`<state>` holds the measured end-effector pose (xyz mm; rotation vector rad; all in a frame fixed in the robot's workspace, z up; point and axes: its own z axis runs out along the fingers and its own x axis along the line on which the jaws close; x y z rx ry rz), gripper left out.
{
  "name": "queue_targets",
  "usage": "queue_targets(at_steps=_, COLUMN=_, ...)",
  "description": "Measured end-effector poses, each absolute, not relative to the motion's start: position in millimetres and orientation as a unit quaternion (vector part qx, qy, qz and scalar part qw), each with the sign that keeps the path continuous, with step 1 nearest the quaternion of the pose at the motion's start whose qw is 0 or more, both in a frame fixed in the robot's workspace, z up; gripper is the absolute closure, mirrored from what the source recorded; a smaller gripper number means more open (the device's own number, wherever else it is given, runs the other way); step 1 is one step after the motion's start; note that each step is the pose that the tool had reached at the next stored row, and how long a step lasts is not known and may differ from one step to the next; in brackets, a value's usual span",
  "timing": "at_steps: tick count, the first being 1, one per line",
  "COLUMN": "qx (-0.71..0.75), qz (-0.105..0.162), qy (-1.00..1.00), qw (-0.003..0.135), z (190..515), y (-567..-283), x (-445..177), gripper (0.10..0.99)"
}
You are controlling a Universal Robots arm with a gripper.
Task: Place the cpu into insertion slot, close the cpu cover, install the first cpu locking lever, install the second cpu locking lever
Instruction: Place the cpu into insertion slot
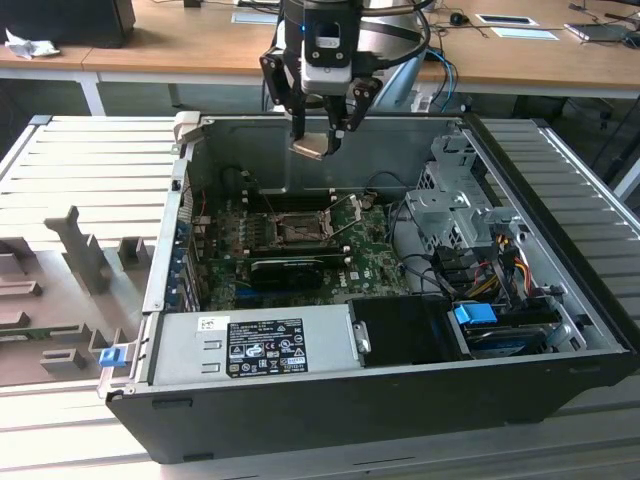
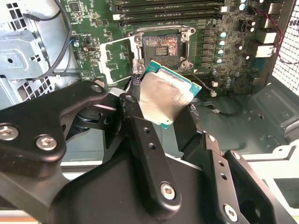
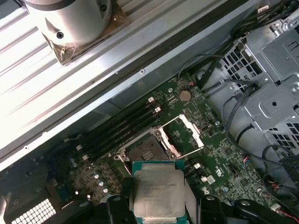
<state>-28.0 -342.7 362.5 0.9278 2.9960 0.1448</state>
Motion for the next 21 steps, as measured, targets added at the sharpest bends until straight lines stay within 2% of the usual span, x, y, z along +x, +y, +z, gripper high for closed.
queue_targets(at_steps=21, qx=0.353, qz=0.046, qy=0.934, qw=0.004, z=361.3, y=-342.7, x=-28.0, gripper=0.557)
